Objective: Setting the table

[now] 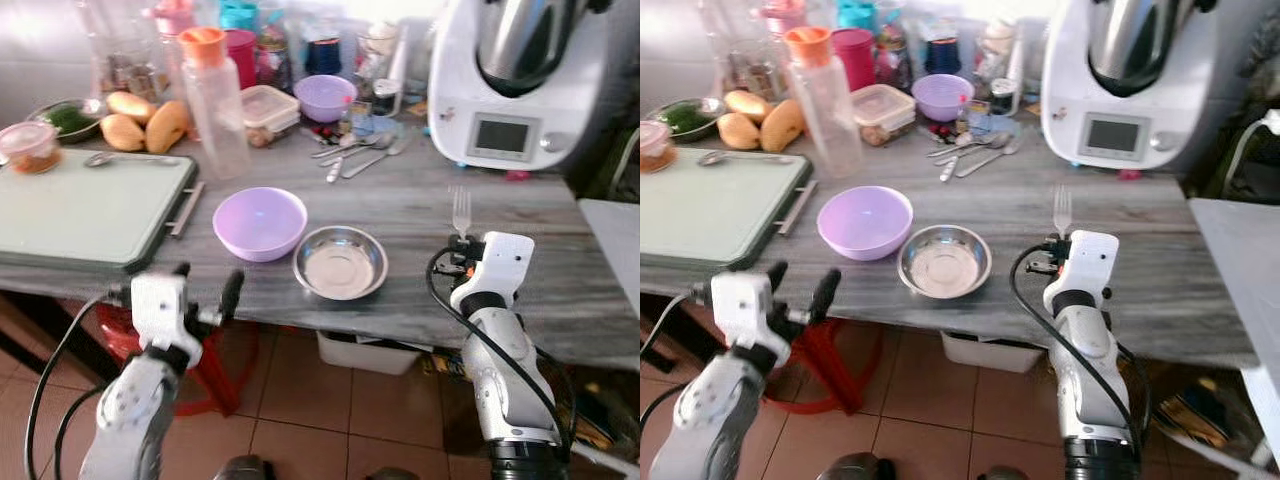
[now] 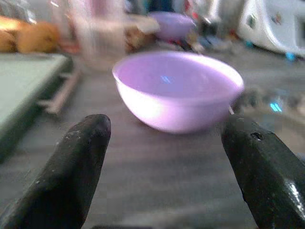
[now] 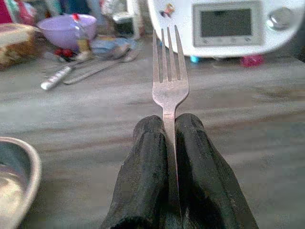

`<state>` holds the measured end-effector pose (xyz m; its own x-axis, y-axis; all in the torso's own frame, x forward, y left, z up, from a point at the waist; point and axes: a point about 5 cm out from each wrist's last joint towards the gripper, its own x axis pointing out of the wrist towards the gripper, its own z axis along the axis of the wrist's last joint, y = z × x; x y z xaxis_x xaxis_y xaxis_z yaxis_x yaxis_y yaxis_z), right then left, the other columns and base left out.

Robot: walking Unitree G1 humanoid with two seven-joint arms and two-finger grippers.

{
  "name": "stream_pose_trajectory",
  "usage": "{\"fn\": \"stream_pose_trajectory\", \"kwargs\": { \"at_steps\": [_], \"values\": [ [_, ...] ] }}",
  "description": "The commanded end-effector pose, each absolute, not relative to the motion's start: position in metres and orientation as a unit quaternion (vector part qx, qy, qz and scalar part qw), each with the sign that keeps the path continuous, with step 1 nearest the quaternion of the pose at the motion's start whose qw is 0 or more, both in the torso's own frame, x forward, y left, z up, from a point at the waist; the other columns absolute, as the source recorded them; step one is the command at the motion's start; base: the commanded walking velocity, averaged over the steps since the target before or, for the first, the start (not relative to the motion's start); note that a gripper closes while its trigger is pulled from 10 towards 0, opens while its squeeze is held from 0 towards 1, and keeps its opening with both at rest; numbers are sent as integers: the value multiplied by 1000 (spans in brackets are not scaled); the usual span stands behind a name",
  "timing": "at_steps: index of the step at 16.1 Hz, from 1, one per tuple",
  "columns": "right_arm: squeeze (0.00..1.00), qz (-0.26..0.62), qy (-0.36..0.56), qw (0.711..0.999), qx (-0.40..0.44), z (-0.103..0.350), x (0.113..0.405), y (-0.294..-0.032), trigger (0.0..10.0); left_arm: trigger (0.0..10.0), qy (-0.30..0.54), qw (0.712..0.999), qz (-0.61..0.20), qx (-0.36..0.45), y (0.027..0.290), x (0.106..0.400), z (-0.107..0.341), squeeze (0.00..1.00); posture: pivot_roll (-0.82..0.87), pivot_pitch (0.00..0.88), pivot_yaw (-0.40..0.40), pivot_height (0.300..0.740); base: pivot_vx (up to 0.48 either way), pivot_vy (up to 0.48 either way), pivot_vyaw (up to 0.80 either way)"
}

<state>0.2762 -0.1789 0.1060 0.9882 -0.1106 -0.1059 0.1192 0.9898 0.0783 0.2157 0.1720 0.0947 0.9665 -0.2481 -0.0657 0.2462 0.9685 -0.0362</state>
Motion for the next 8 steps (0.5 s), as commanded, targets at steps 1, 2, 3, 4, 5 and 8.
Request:
{"fn": "stream_pose_trajectory", "kwargs": {
  "at_steps": [1, 2, 3, 4, 5, 8],
  "values": [
    [0, -60, 69, 995, 47, 101, 276, -181, 10000, 10000, 41, 989, -143, -6, 171, 213, 93, 0, -9, 0, 18, 740, 0, 0, 0],
    [0, -44, 104, 992, 55, 91, 279, -179, 10000, 10000, 50, 987, -152, -6, 171, 212, 91, 0, -4, 0, 20, 740, 0, 0, 0],
    [0, -38, 110, 992, 58, 90, 281, -178, 10000, 10000, 50, 987, -152, -6, 171, 213, 91, 0, -4, 0, 20, 740, 0, 0, 0],
    [0, -29, 123, 989, 81, 87, 287, -175, 10000, 10000, 52, 986, -156, -4, 170, 214, 91, 0, -1, 0, 22, 740, 0, 0, 0],
    [0, -30, 124, 988, 85, 87, 287, -175, 10000, 10000, 52, 986, -156, -4, 170, 214, 91, 0, -1, 0, 22, 740, 0, 0, 0],
    [0, -17, 152, 983, 98, 80, 288, -167, 10000, 10000, 58, 986, -158, -2, 172, 213, 90, 0, 8, 0, 21, 740, 0, 0, 0]
  ]
}}
